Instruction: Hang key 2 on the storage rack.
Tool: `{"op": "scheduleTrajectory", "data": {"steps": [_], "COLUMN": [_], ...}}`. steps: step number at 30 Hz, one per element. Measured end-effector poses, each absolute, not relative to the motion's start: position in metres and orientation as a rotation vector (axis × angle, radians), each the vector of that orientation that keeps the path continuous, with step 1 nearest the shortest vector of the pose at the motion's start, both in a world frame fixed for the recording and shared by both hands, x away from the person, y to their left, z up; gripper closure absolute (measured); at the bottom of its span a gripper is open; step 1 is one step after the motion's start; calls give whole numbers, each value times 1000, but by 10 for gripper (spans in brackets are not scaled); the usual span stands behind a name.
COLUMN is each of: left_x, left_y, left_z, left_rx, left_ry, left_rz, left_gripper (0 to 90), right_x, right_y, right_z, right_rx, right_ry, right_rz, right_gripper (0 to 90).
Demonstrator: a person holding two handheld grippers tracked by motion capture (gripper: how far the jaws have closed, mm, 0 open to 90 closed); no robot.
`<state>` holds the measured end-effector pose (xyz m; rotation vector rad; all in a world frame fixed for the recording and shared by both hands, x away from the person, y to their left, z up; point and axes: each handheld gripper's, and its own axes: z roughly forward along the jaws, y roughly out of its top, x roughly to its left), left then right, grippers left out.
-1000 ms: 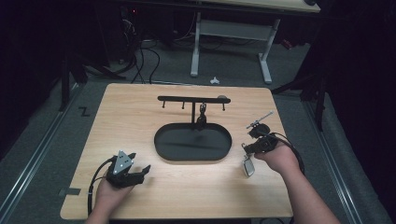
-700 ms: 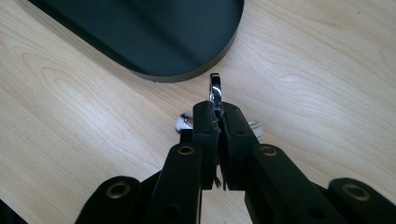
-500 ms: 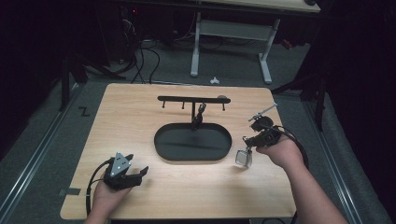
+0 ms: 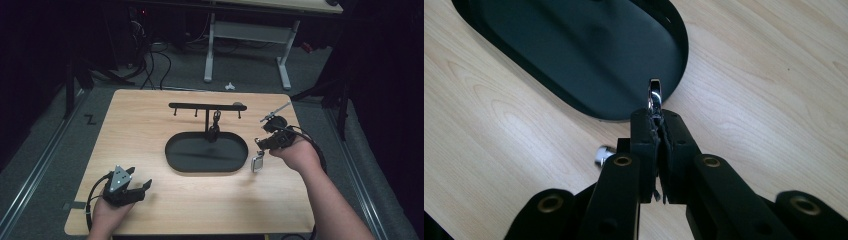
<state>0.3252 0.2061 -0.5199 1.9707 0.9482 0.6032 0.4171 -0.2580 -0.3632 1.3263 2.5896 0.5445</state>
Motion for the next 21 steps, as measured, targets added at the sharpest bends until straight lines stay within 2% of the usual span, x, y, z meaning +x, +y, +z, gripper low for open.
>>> {"op": "scheduleTrajectory", "data": {"steps": [21], "left_x": [318], "left_y": [215], "left_z": [-521], "left_rx": [1971], "left_ry": [976], "left_rz": [620], "left_gripper": [246], "right_x": [434], "right_y": [-233], "right_z": [-350], "right_rx": [1268], "right_ry": [2600], "right_rz": [573], "right_gripper": [865]}}
